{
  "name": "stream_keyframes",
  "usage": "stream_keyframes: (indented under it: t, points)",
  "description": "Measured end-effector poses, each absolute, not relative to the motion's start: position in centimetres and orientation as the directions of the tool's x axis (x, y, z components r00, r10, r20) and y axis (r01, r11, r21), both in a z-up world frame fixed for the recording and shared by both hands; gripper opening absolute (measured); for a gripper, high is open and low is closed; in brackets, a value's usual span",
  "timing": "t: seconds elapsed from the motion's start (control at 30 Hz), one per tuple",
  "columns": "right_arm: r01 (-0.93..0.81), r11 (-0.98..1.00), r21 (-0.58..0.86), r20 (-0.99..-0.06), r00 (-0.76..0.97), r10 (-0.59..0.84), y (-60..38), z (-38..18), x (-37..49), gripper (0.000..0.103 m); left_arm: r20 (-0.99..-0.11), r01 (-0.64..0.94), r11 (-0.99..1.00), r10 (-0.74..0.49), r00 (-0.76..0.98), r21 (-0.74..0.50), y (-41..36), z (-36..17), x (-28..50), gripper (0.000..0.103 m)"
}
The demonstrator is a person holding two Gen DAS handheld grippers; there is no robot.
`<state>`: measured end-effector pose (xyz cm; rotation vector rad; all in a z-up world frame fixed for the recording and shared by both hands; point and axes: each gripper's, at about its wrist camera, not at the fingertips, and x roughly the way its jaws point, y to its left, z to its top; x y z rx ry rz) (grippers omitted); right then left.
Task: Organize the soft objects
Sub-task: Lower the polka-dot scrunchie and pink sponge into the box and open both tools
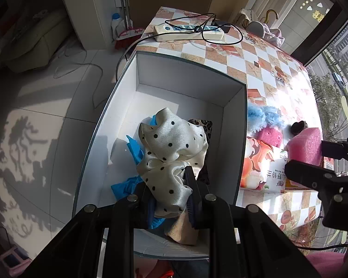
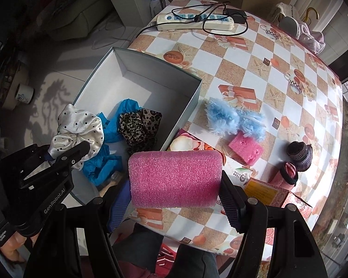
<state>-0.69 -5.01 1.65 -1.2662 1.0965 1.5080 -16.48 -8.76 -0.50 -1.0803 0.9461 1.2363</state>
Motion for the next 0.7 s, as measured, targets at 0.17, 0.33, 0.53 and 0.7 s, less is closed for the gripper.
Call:
stream_keyframes:
  t: [0.17, 0.33, 0.53, 0.7]
  points:
    - [-0.962, -0.257, 0.094, -0.99, -0.117, 0.074, -4.5, 1.6, -1.3, 0.071, -0.965, -0.994, -0.003, 0.24, 0.106, -0.11, -8.7, -0.7, -16.9, 0.024]
    - [-0.959, -0.265, 0.098, -0.99, -0.122, 0.076, -3.9, 1.7, -1.9, 0.071, -0.967, -0.994, -0.006, 0.236, 0.101, -0.105, -8.5, -1.0, -17.1, 0.024]
    - [-0.957, -0.271, 0.104, -0.989, -0.129, 0.075, -2.9, 1.5, -2.7, 0.071, -0.966, -0.996, -0.01, 0.246, 0.08, -0.085, -7.3, -0.9, -17.7, 0.024]
    - [-0.956, -0.275, 0.103, -0.989, -0.129, 0.077, -1.4, 1.3, -3.5, 0.071, -0.962, -0.997, -0.014, 0.266, 0.063, -0.07, -5.4, -0.7, -18.3, 0.024]
